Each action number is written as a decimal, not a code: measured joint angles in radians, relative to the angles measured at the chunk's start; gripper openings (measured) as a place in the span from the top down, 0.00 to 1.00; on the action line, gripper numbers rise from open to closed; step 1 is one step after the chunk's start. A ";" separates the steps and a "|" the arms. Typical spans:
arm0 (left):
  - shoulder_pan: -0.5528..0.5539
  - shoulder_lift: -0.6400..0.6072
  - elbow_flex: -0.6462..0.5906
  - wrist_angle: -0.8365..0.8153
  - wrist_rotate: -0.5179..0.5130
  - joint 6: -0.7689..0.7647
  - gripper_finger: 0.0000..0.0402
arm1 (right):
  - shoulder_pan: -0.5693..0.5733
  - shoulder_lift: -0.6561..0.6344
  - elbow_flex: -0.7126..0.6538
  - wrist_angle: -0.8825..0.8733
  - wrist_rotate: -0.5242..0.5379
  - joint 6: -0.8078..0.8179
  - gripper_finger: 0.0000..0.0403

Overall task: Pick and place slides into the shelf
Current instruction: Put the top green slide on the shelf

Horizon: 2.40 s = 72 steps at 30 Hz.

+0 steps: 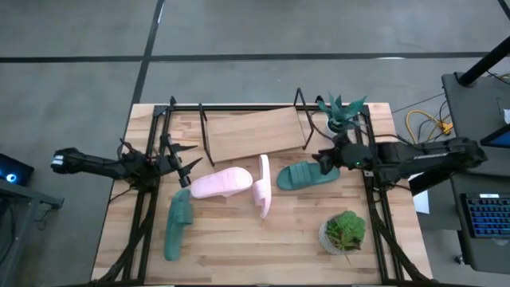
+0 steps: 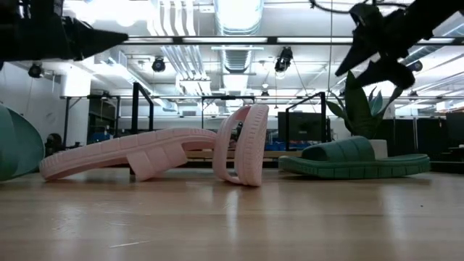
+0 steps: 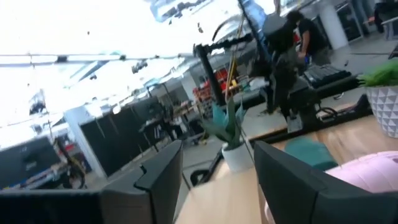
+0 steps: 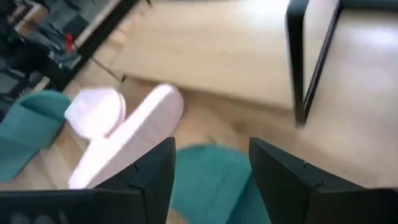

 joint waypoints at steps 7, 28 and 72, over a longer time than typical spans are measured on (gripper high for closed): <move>0.000 0.052 0.018 0.075 0.051 0.010 0.54 | 0.000 0.055 -0.066 0.004 -0.077 0.126 0.53; 0.000 0.147 0.022 0.166 0.053 0.010 0.54 | 0.002 0.151 -0.344 0.484 -0.203 0.260 0.54; 0.000 0.186 0.017 0.168 0.259 0.365 0.54 | 0.002 0.351 0.282 0.178 -0.226 -0.317 0.97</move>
